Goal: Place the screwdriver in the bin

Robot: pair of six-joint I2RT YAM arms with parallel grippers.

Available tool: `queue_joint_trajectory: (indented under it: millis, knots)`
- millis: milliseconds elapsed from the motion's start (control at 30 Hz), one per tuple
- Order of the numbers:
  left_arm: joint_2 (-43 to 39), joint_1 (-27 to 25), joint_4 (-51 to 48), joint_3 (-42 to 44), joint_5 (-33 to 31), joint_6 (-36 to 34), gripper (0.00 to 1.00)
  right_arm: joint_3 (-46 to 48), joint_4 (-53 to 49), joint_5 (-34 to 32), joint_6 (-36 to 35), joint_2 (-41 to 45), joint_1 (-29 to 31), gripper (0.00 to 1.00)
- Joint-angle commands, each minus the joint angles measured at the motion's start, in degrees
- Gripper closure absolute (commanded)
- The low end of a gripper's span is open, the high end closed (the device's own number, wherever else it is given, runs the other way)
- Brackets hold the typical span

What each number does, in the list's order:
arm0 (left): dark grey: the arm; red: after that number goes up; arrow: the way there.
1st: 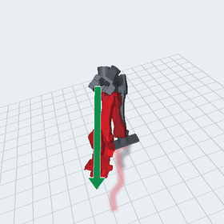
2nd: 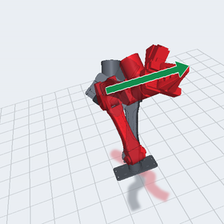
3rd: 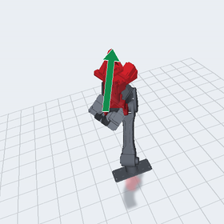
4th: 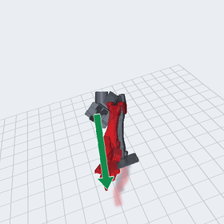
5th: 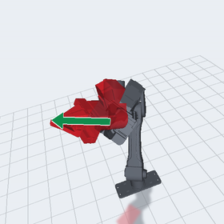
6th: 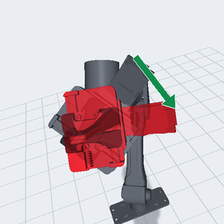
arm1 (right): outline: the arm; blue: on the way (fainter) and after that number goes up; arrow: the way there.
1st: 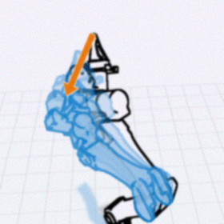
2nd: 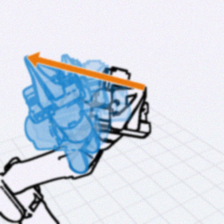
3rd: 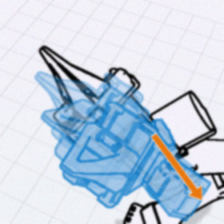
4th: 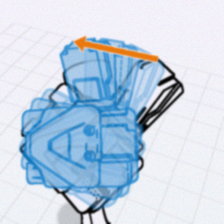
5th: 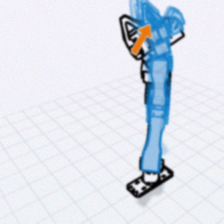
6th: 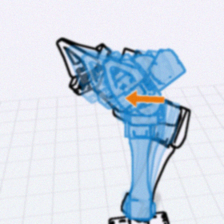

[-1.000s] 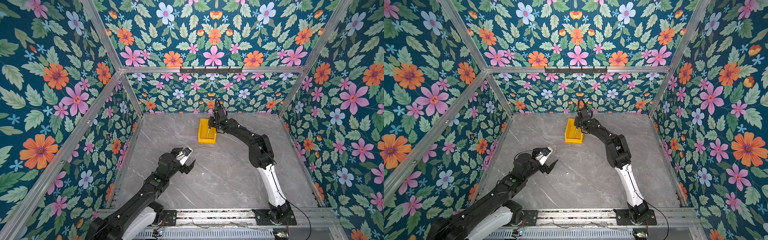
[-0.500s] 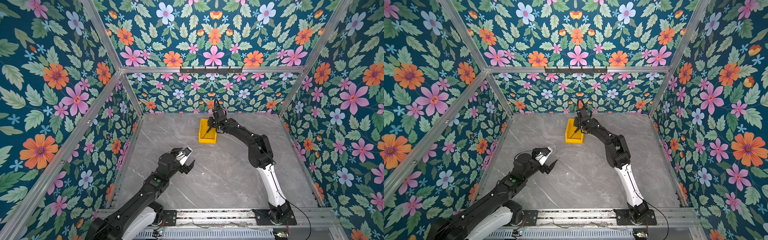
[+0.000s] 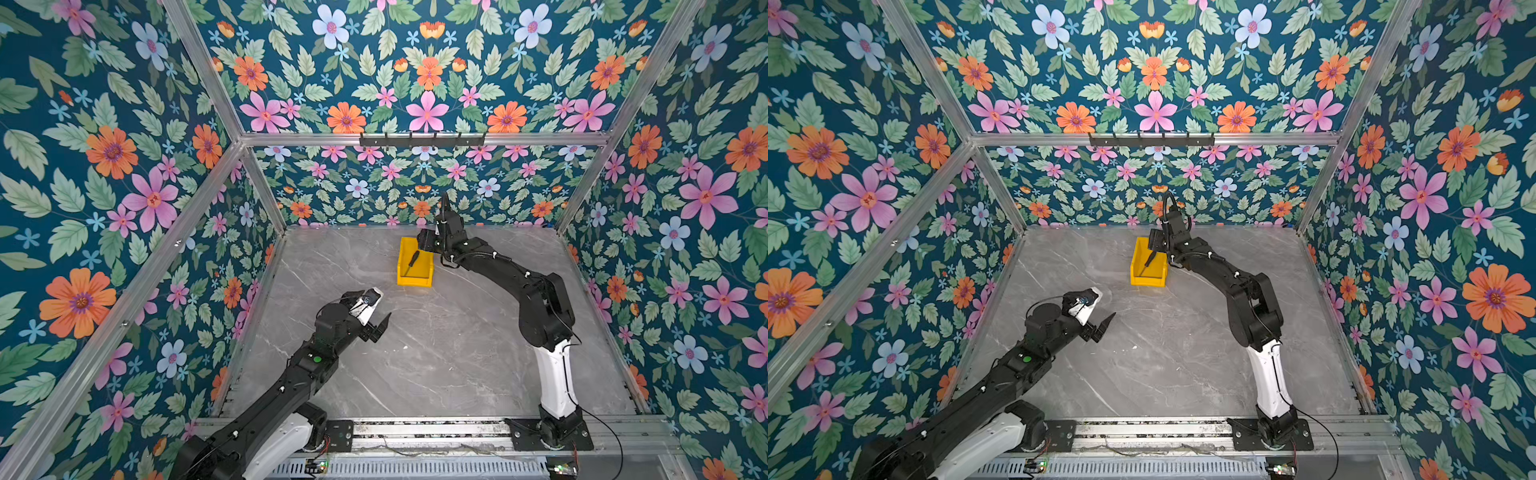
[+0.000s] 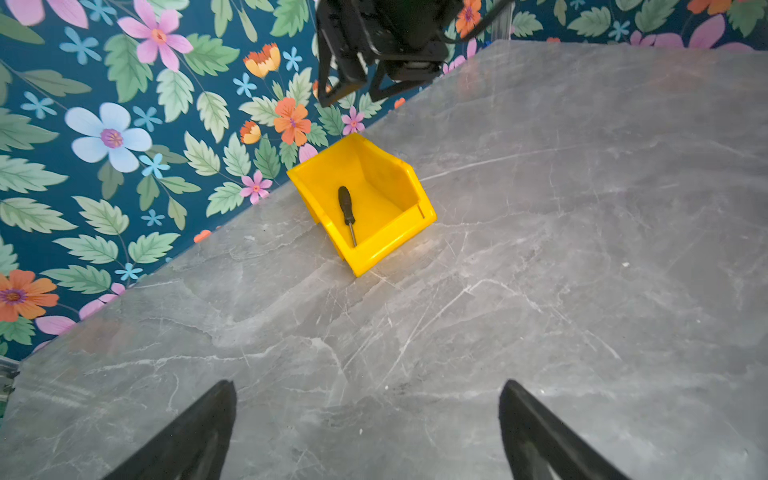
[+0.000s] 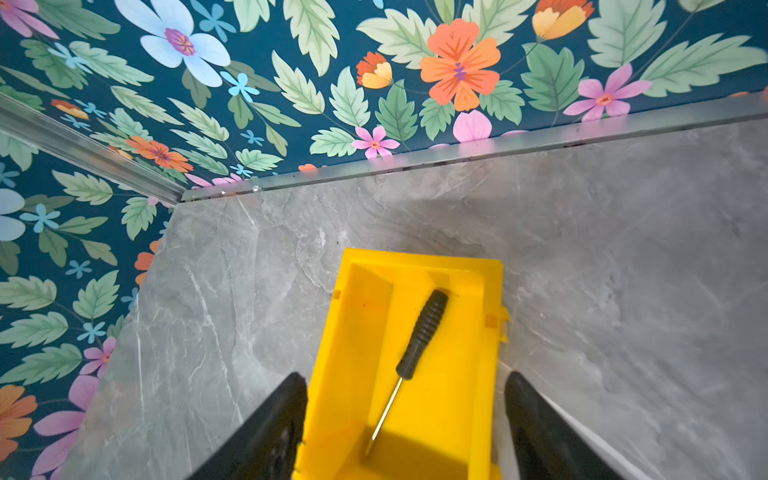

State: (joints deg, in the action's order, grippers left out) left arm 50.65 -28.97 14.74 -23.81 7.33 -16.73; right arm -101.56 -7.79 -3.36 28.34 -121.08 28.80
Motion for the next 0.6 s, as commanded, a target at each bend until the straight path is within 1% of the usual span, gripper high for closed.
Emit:
queue_joint_trajectory:
  millis: [0,200,333,433,567]
  knots:
    - [0.2,0.1,4.1,-0.6,-3.3,3.3,0.0,6.1,6.1,-1.4,-1.3,5.1,-0.1,0.22]
    - [3.2,0.1,12.5,1.9,-10.4,6.6,0.0,20.2,11.8,-1.8,-3.0,16.5,-1.0,0.12]
    - [3.8,0.6,17.3,3.5,-15.1,6.6,0.0,29.2,14.9,-2.1,-5.2,23.8,-1.9,0.09]
    - [4.2,2.2,19.0,4.3,-16.4,6.4,0.0,36.6,17.3,-2.5,-7.6,30.3,-2.6,0.06]
    - [4.6,5.9,19.8,5.2,-15.3,7.0,0.0,45.9,20.2,-2.5,-11.3,36.8,-4.3,0.02]
